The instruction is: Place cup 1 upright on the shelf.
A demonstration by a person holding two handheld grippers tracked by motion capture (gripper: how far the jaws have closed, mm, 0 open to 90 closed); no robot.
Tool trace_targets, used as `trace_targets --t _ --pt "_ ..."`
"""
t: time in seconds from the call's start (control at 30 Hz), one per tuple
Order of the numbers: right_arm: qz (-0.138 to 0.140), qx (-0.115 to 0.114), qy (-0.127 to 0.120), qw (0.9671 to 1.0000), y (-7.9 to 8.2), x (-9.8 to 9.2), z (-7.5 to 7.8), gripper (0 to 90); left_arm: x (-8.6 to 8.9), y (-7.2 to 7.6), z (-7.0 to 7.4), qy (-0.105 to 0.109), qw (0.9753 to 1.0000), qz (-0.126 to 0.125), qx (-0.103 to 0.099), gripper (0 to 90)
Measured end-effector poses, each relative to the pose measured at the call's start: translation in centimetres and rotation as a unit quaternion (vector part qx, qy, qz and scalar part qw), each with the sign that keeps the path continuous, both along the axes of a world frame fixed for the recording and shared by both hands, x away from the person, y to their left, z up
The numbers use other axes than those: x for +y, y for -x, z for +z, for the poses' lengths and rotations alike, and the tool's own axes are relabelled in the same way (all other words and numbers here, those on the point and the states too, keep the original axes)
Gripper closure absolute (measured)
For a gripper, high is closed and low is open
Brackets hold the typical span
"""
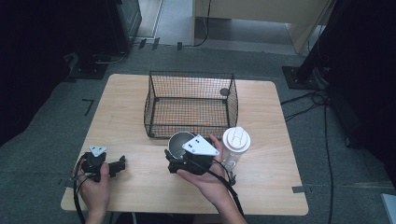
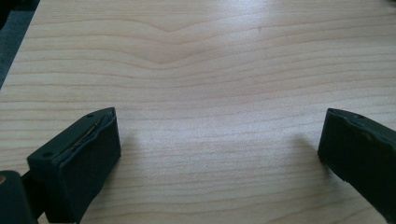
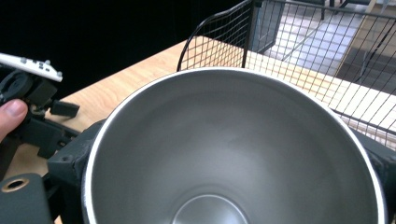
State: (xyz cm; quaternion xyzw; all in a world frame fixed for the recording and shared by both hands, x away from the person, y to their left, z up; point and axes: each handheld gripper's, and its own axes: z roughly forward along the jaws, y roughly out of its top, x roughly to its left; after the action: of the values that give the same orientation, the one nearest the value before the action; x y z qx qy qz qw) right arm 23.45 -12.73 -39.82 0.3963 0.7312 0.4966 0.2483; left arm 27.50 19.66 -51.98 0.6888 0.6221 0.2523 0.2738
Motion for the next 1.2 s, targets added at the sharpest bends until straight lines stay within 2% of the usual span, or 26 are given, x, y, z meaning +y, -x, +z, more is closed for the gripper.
trace_targets --t 0.37,0.4,0.57,0.73,0.93,1.07,1.2 --pt "-0.017 -0.038 -0.022 0.9989 -1.0 0.4 1.0 6.9 0.0 0.0 0.0 -0.001 1.0 -0.001 0.001 0.0" --pt "-0.022 -0.049 -0.025 0.9982 -1.3 0.5 1.2 7.0 0.0 0.0 0.0 -0.001 1.0 -0.001 0.001 0.0" --pt "-0.032 -0.072 -0.032 0.9964 -2.1 0.8 1.8 6.9 0.0 0.0 0.0 -0.001 1.0 -0.001 0.002 0.0" --pt "-0.04 -0.085 -0.04 0.9948 -2.9 1.1 2.2 6.9 0.0 0.0 0.0 -0.001 1.0 -0.001 0.001 0.0" --pt "-0.054 -0.102 -0.037 0.9926 -3.8 1.4 2.1 7.0 0.0 0.0 0.0 -0.001 1.0 -0.001 0.001 0.0" --pt "-0.056 -0.105 -0.043 0.9919 -4.2 1.4 1.9 7.0 0.0 0.0 0.0 -0.001 1.0 -0.001 0.001 0.0" --pt "-0.065 -0.125 -0.048 0.9889 -5.0 1.4 1.8 7.0 0.0 0.0 0.0 -0.001 1.0 -0.001 0.001 0.0"
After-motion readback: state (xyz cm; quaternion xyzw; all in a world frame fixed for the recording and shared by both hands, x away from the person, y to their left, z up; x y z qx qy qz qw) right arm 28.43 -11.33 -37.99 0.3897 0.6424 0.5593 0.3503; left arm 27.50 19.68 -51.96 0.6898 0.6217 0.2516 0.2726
